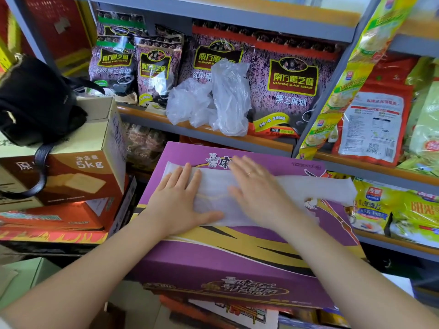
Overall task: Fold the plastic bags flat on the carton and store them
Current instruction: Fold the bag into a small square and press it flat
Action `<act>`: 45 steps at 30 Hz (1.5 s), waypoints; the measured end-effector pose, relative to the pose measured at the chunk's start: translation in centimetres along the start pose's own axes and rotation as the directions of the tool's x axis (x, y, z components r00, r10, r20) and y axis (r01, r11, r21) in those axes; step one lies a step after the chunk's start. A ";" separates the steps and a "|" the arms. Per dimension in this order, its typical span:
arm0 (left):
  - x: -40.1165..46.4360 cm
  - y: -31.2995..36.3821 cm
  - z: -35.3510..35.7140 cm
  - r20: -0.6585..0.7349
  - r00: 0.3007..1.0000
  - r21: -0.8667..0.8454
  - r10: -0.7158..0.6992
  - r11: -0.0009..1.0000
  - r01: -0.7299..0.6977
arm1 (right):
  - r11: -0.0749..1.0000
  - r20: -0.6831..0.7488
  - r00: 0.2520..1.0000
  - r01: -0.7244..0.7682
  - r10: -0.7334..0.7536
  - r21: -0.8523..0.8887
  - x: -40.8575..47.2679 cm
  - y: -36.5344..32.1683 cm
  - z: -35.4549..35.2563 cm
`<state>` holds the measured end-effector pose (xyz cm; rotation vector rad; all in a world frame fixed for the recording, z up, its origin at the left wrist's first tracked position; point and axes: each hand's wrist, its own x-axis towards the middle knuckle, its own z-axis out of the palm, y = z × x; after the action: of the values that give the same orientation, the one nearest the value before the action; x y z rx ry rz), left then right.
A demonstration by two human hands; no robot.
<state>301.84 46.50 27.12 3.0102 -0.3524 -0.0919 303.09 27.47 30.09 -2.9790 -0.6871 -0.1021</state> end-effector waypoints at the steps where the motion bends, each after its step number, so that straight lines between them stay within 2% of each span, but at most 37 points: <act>1: 0.0 0.0 0.0 0.000 1.000 -0.002 -0.005 1.000 0.005 | 0.998 0.062 0.997 0.042 -0.045 0.048 -0.2 -0.9 0.7; 3: 0.0 0.1 0.0 0.017 1.000 -0.003 -0.011 1.000 0.011 | 0.996 0.145 0.989 0.022 -0.034 0.082 -0.4 -1.2 2.2; 7: 0.0 0.2 -0.5 0.060 0.998 0.000 -0.023 1.000 0.023 | 0.996 0.209 0.975 -0.084 0.076 0.031 -0.5 1.5 2.6; 14: 0.0 0.4 -0.8 0.097 0.995 0.024 -0.033 0.999 0.030 | 0.958 0.222 0.932 -0.286 0.287 -0.036 -3.3 8.1 2.0; 18: -0.1 1.0 -1.5 0.145 0.989 0.046 -0.040 0.998 0.034 | 0.907 0.217 0.882 -0.419 0.419 -0.050 -5.0 11.0 1.3; 21: -0.2 2.0 -2.6 0.211 0.974 0.069 -0.080 0.995 0.067 | 0.889 0.206 0.866 -0.454 0.456 -0.061 -5.4 11.2 1.4; 22: 0.1 2.7 -3.0 0.193 0.978 0.073 -0.075 0.995 0.062 | 0.890 0.199 0.868 -0.453 0.455 -0.059 -5.4 11.2 1.4; 24: 1.1 5.2 -3.0 0.044 0.999 0.047 0.011 0.999 -0.013 | 0.892 0.191 0.872 -0.450 0.450 -0.049 -5.3 11.1 1.4; 26: 2.8 8.7 -2.7 -0.052 0.982 -0.023 0.184 0.982 -0.185 | 0.892 0.177 0.875 -0.451 0.450 -0.034 -5.3 11.1 1.5; 28: 4.3 12.4 -2.1 -0.016 0.930 -0.064 0.366 0.928 -0.367 | 0.895 0.167 0.881 -0.447 0.442 -0.009 -5.5 10.9 1.4; 31: 5.8 15.5 -0.6 0.044 0.887 -0.094 0.460 0.886 -0.454 | 0.925 0.160 0.914 -0.379 0.373 0.007 -6.6 10.8 1.5; 33: 6.2 16.2 0.5 0.071 0.883 -0.076 0.464 0.885 -0.459 | 0.935 -0.013 0.935 -0.354 0.354 0.028 -8.0 11.7 1.8; 34: 6.1 16.0 0.9 0.076 0.883 -0.047 0.464 0.886 -0.461 | 0.919 -0.157 0.905 -0.384 0.394 0.094 -8.6 12.2 1.8; 35: 6.1 15.8 1.1 0.075 0.882 -0.022 0.466 0.885 -0.466 | 0.877 -0.272 0.835 -0.440 0.479 0.194 -9.0 13.2 2.0; 36: 6.2 15.8 1.2 0.074 0.881 -0.008 0.468 0.883 -0.469 | 0.798 -0.304 0.743 -0.506 0.596 0.327 -9.2 14.3 2.0; 37: 6.2 15.7 1.1 0.076 0.879 0.002 0.470 0.882 -0.471 | 0.671 -0.228 0.660 -0.563 0.716 0.482 -9.2 15.1 1.7; 38: 6.2 15.7 1.1 0.078 0.878 0.009 0.473 0.880 -0.475 | 0.525 -0.083 0.605 -0.604 0.792 0.600 -8.9 15.9 1.5; 39: 6.1 15.6 1.1 0.077 0.878 0.016 0.472 0.880 -0.474 | 0.393 0.059 0.580 -0.621 0.813 0.678 -8.6 16.4 1.3; 40: 6.1 15.6 1.1 0.073 0.881 0.023 0.468 0.882 -0.471 | 0.300 0.155 0.588 -0.600 0.794 0.741 -8.3 16.7 1.1; 41: 6.1 15.4 1.1 0.065 0.884 0.031 0.464 0.884 -0.466 | 0.262 0.193 0.621 -0.564 0.760 0.783 -7.9 16.7 0.9; 43: 5.9 14.7 1.2 0.044 0.890 0.046 0.454 0.889 -0.455 | 0.357 0.116 0.702 -0.489 0.703 0.796 -7.4 16.0 0.3; 45: 5.7 13.6 1.1 0.035 0.901 0.053 0.432 0.900 -0.433 | 0.555 -0.026 0.767 -0.440 0.642 0.706 -6.7 15.5 -0.1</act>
<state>304.23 31.93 27.34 2.9047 -1.0322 -0.0775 303.91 10.67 28.62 -2.2447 0.2529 -0.1864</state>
